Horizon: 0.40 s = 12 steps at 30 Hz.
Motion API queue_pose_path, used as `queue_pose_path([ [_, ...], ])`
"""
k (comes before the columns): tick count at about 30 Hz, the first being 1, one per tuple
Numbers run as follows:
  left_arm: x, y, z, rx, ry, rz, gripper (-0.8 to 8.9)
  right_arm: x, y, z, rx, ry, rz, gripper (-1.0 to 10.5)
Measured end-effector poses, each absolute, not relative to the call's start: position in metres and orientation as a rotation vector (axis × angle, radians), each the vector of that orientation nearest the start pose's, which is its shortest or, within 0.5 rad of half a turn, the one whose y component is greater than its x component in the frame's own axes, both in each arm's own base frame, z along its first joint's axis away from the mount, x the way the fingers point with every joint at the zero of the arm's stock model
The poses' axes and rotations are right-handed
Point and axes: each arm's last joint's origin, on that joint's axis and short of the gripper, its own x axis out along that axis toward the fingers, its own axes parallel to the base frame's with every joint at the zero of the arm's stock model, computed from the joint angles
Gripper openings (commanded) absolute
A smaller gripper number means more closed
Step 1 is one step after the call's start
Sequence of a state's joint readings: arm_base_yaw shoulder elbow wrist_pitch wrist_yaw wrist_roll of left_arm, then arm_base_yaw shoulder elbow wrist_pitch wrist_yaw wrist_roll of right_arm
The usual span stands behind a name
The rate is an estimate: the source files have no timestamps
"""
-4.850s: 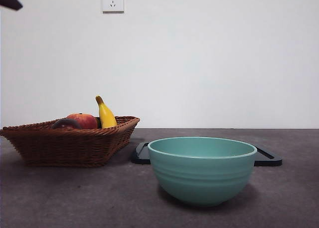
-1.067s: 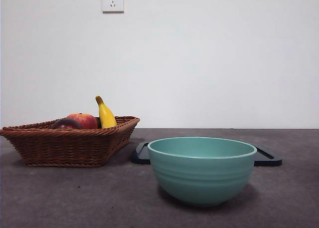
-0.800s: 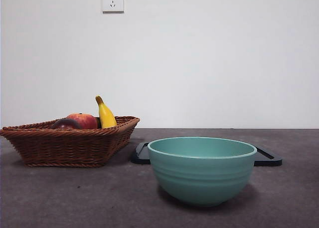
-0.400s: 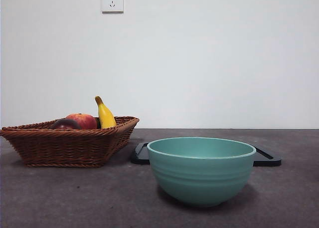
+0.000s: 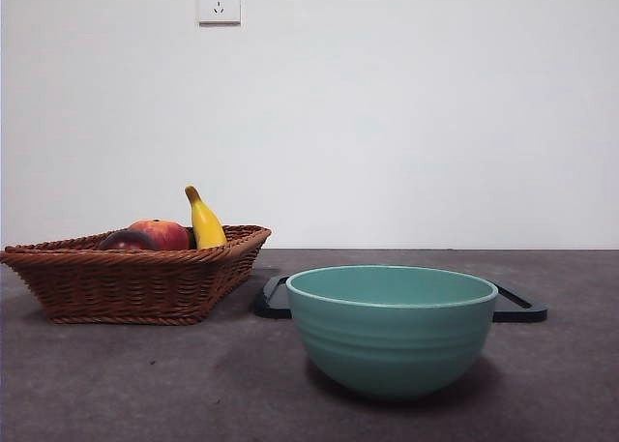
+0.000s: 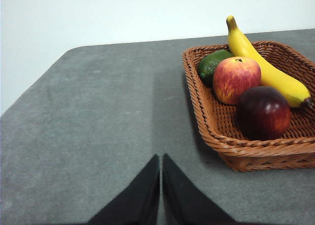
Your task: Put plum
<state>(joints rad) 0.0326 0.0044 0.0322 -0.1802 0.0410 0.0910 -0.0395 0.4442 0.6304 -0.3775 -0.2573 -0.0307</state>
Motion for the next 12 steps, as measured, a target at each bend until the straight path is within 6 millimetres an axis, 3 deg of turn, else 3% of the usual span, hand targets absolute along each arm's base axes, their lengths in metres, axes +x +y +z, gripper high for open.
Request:
queue_pose_path([
  [7,0.095,0.002,0.157,0.085,0.152,-0.015,0.07,0.099,-0.007,0.247,-0.05,0.018,0.037,0.1],
  [12,0.095,0.002,0.157,0.085,0.152,-0.015,0.07,0.098,-0.009,0.21,-0.054,-0.001,-0.023,0.1],
])
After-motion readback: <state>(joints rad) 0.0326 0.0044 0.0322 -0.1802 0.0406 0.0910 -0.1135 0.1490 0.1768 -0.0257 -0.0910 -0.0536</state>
